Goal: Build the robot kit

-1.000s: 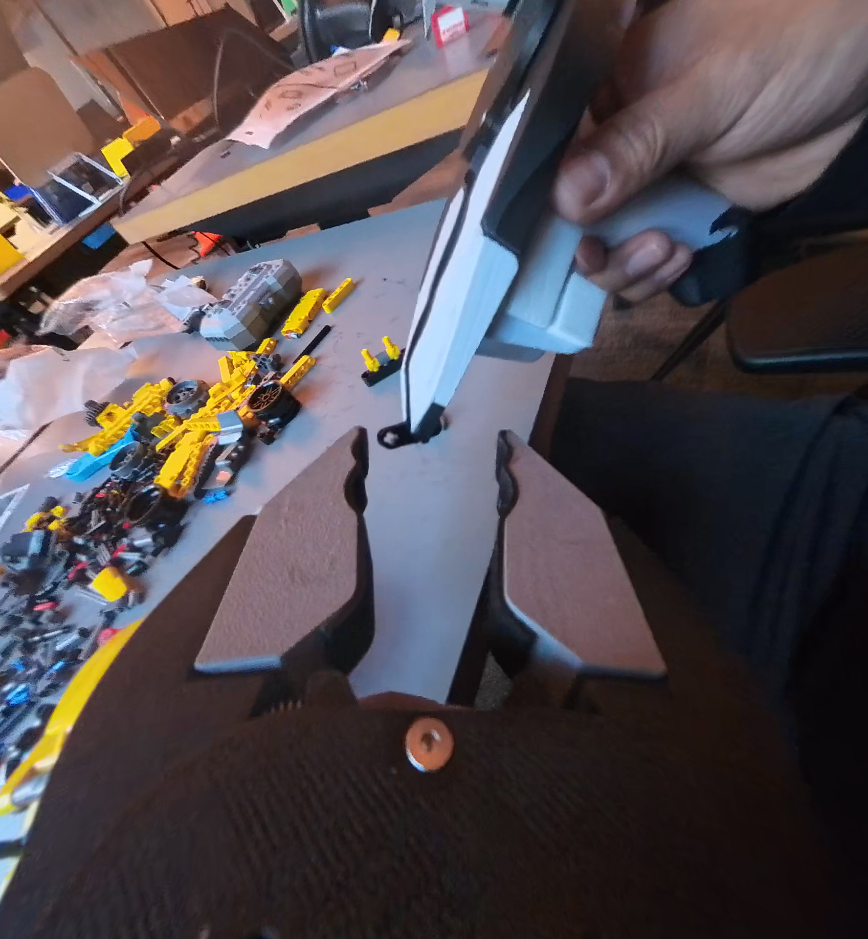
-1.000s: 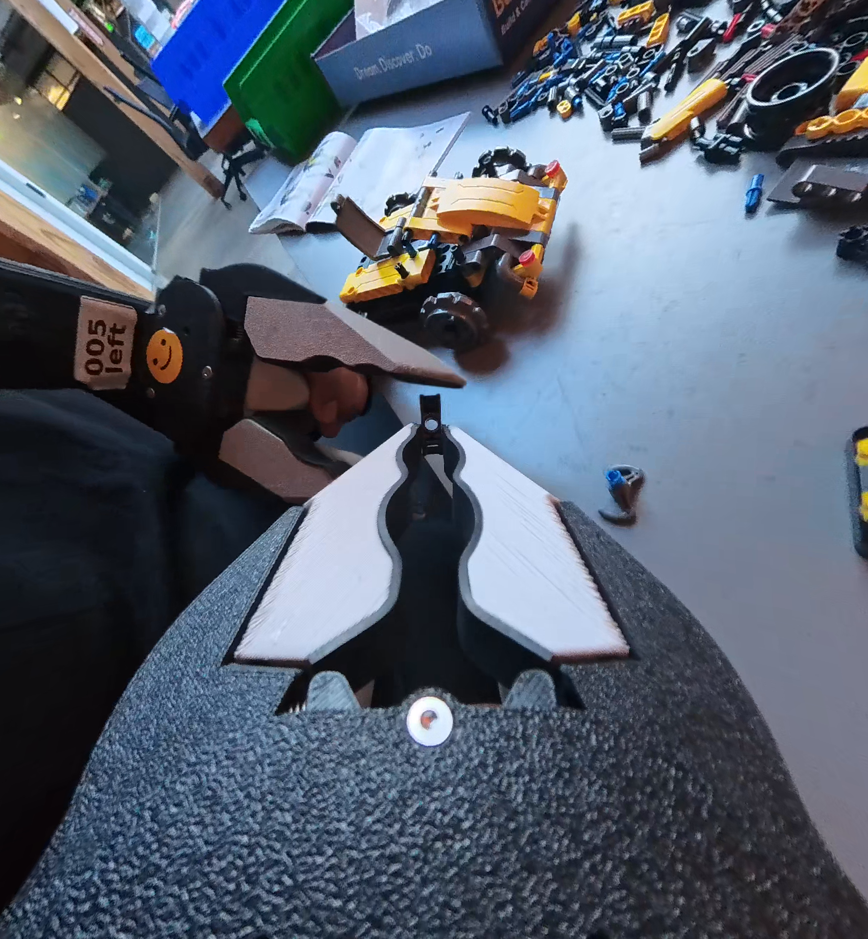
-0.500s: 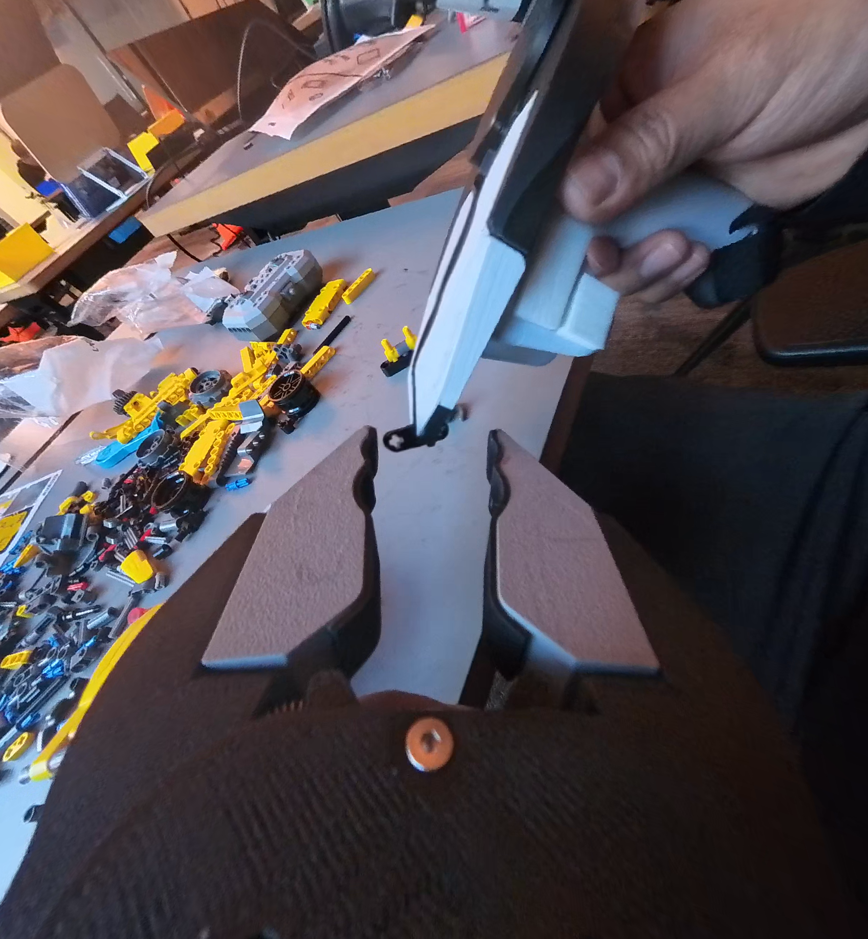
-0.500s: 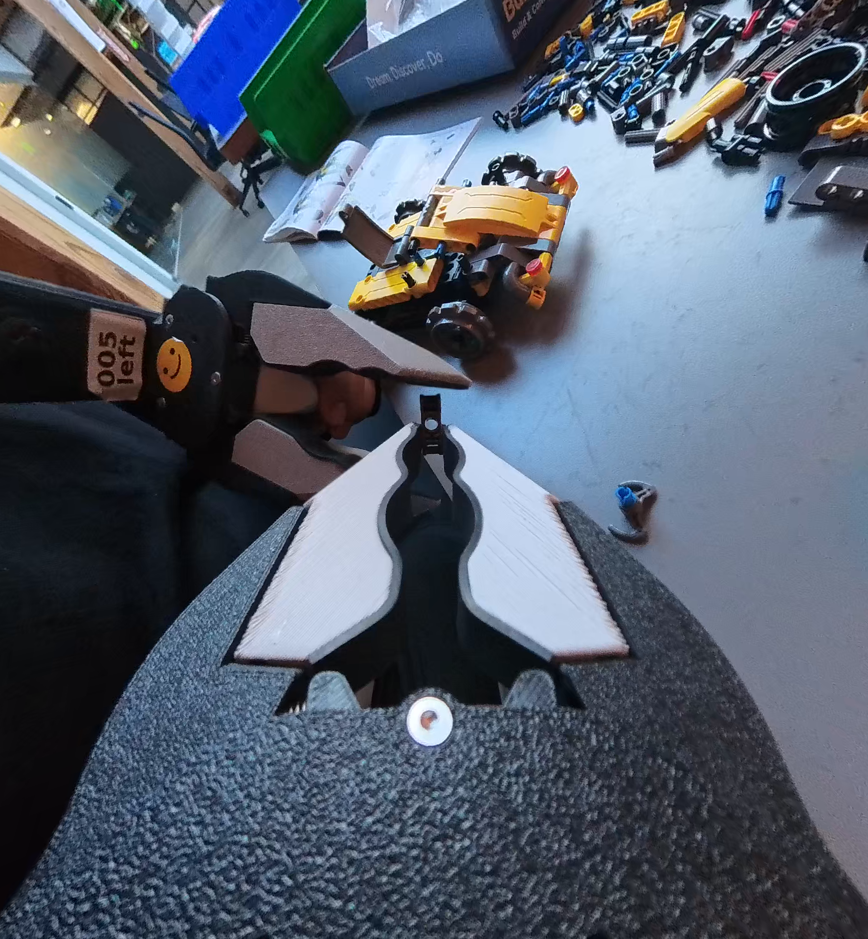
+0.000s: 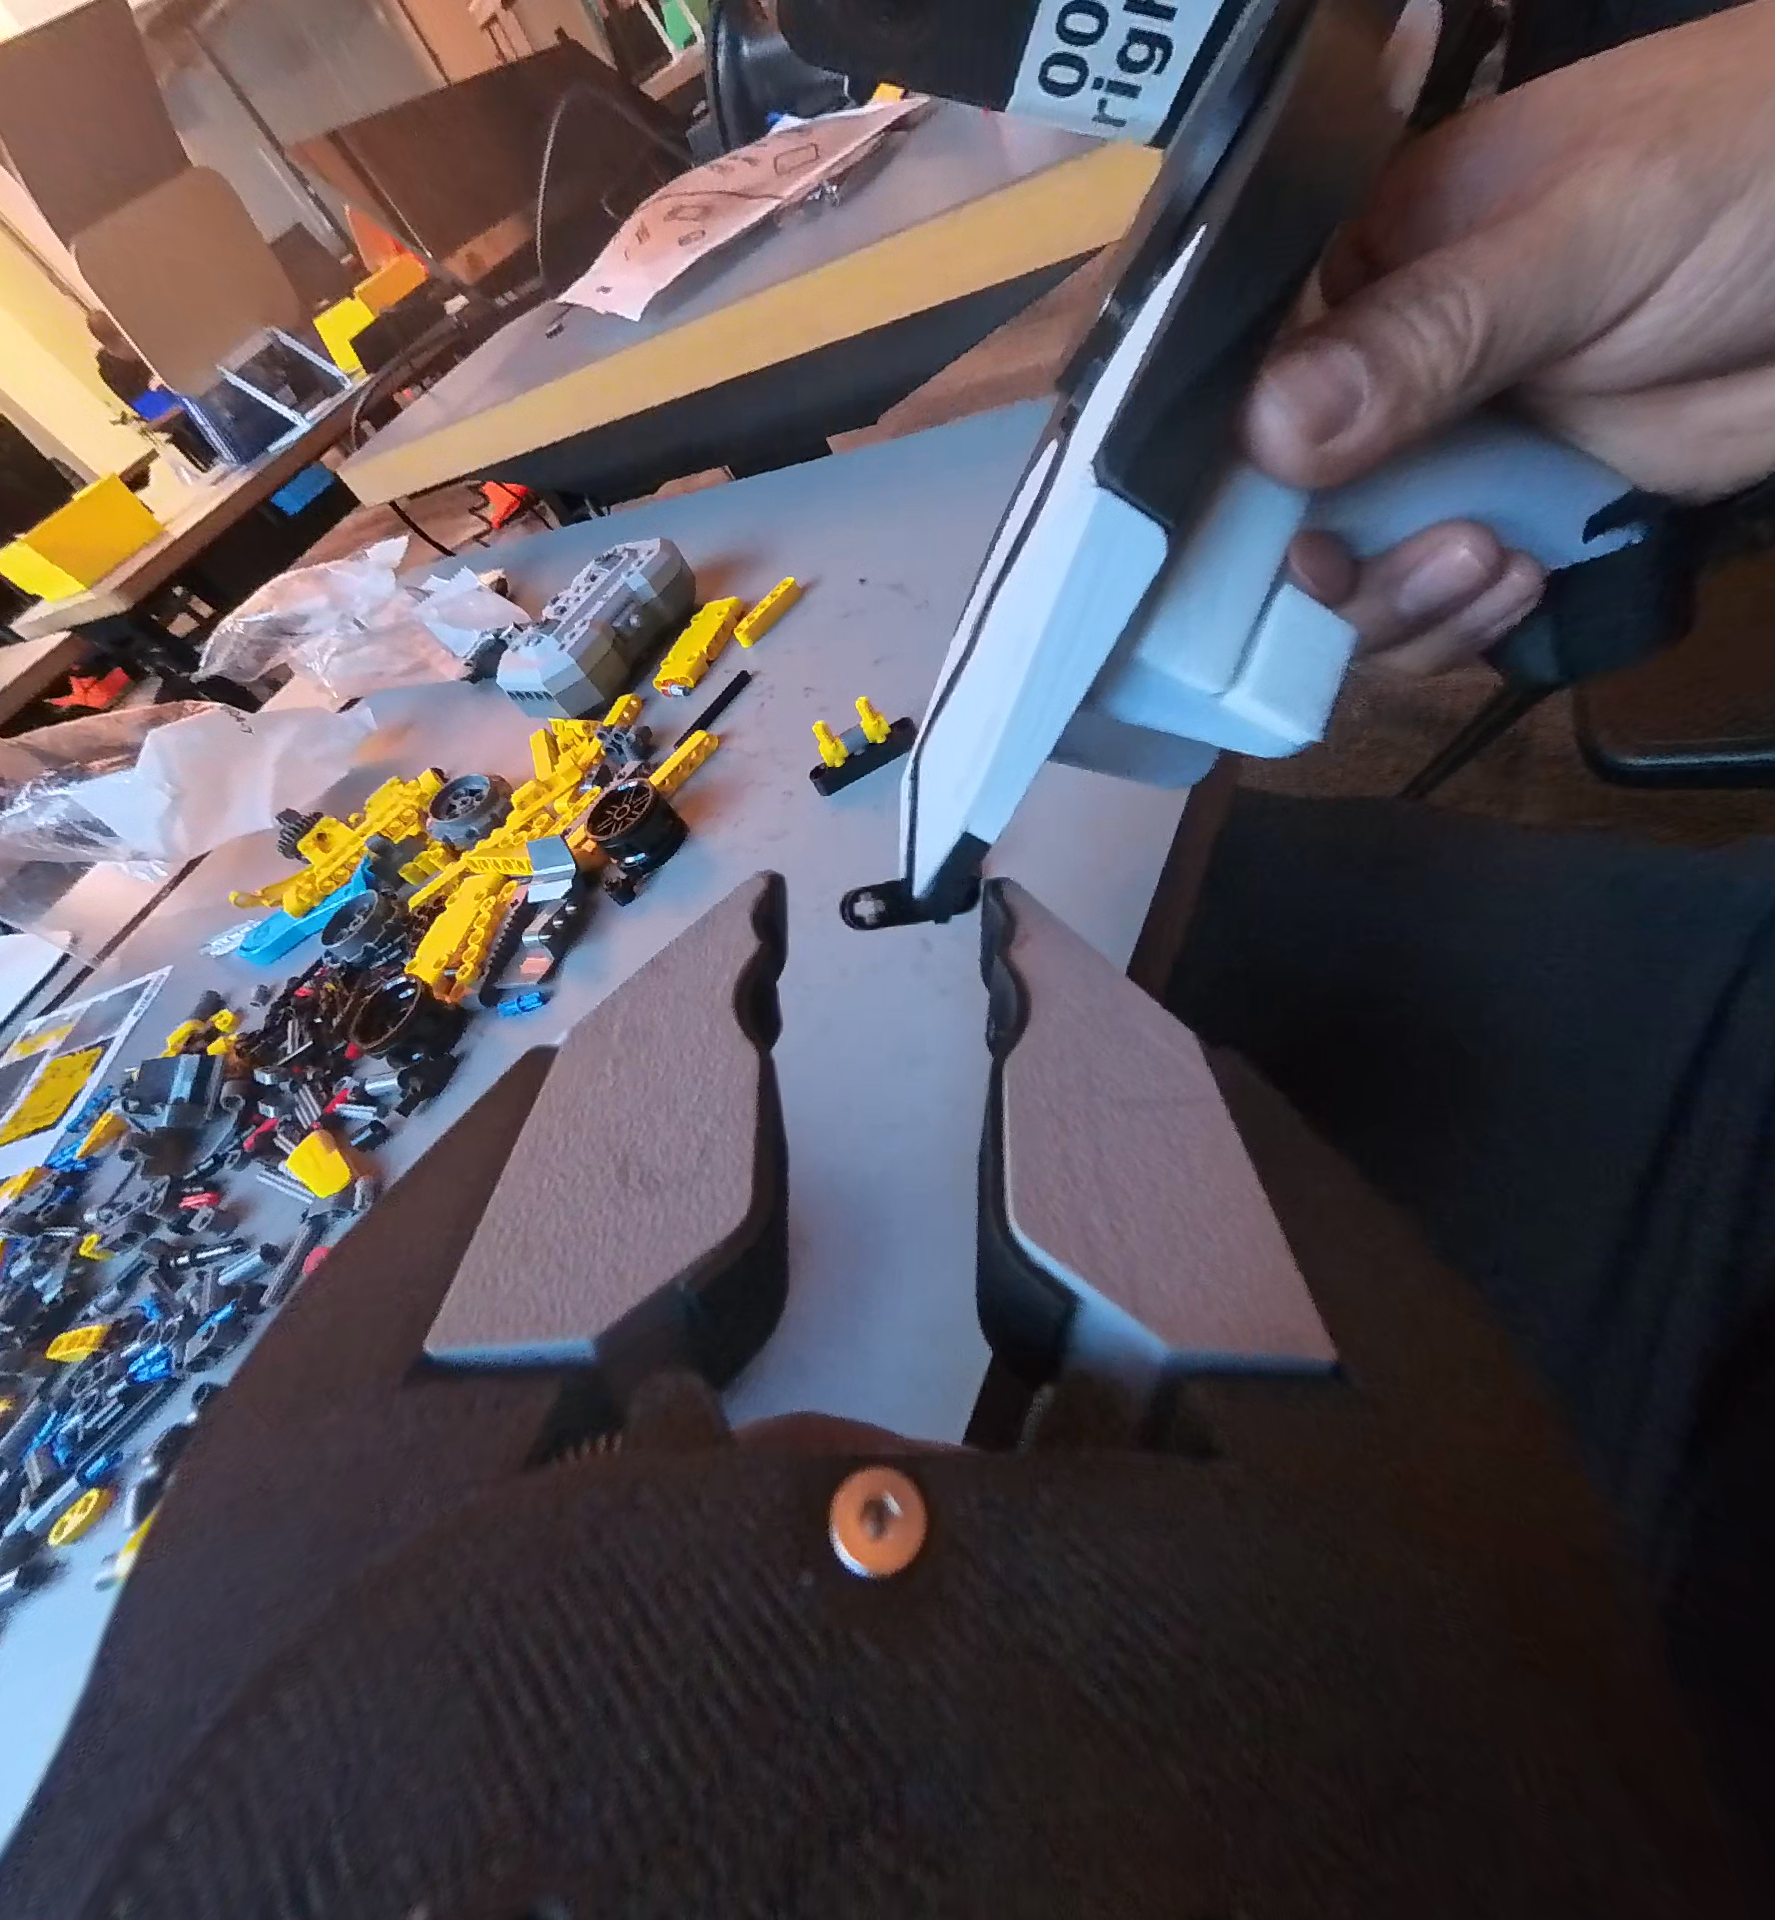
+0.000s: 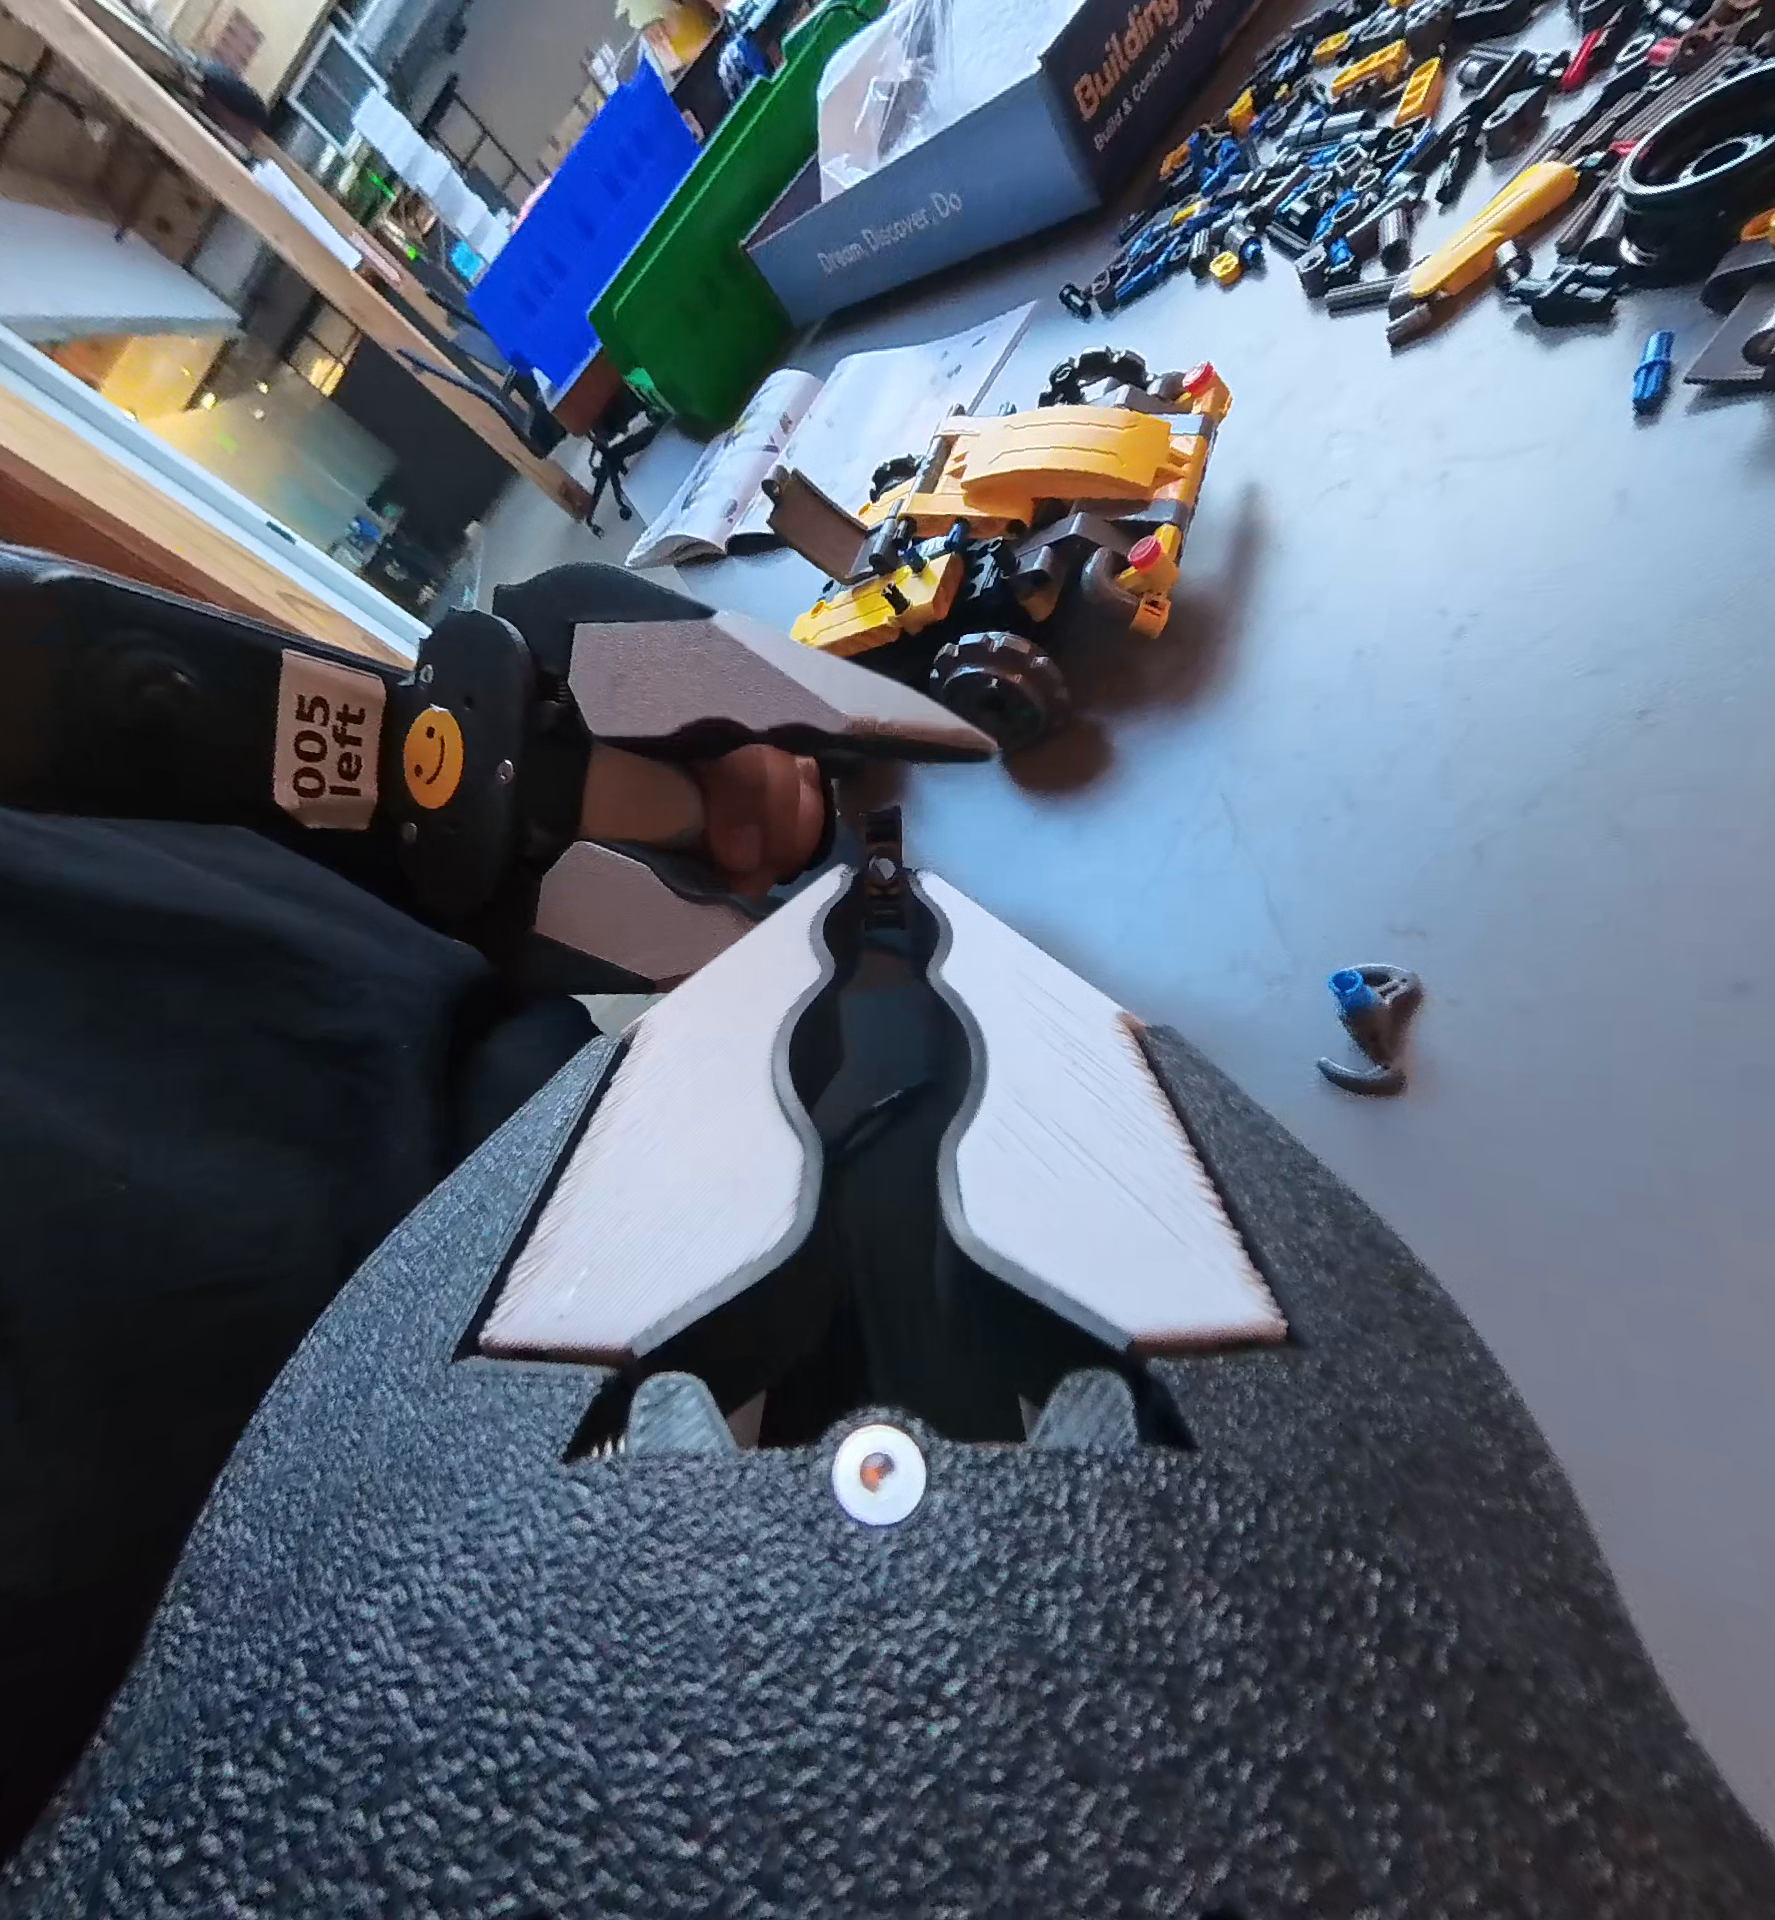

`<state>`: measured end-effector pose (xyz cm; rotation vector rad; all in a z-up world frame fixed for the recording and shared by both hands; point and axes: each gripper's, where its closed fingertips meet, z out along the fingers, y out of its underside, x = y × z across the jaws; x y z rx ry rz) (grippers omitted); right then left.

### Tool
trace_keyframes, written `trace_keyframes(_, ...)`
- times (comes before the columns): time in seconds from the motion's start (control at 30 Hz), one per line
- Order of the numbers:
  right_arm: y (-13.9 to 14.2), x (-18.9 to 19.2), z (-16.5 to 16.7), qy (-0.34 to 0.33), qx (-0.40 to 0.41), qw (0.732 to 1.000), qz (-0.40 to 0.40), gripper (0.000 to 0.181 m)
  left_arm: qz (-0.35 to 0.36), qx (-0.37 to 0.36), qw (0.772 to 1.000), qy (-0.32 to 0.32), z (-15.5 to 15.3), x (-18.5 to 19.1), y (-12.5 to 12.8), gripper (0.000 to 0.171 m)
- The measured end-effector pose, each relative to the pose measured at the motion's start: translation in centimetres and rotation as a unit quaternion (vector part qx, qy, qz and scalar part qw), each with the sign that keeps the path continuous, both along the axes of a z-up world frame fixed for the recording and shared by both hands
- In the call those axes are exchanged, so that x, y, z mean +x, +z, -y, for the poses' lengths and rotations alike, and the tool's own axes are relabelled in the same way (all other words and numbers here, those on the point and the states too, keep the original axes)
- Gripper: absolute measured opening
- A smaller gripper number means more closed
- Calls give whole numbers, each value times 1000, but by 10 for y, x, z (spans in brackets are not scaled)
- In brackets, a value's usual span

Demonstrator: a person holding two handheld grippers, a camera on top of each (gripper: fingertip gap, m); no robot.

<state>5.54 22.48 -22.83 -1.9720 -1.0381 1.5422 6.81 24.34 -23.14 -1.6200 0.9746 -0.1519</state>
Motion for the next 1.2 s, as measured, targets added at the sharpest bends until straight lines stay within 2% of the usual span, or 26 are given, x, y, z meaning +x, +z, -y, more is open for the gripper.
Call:
trace_keyframes(0.13, 2, 3, -4, -12, -4, 1000, -6, 7, -2, 12, 1000, -11, 4, 4, 2, 24)
trace_keyframes(0.53, 6, 6, -3, -24, -95, 993, -64, 7, -16, 26, 999, -22, 4, 6, 5, 21)
trace_keyframes(0.63, 3, 12, -4, -16, -68, 997, -41, 14, -8, 13, 999, -34, 6, 8, 4, 21)
trace_keyframes(0.7, 2, 19, -7, -10, -24, 999, -23, 21, 23, -15, 999, -45, 9, 10, 5, 20)
trace_keyframes(0.83, 9, 32, -5, 17, 71, 997, -2, 18, 103, -48, 990, -89, 18, 17, 15, 20)
trace_keyframes(1.0, 21, 31, 5, 41, 42, 998, -20, 13, 100, -24, 990, -96, 16, 16, 19, 20)
trace_keyframes(1.07, 22, 29, 6, 41, 27, 998, -29, 13, 106, 2, 988, -111, 21, 19, 27, 20)
trace_keyframes(1.2, 27, 25, 13, 45, 21, 998, -47, 11, 75, 64, 990, -101, 23, 20, 29, 20)
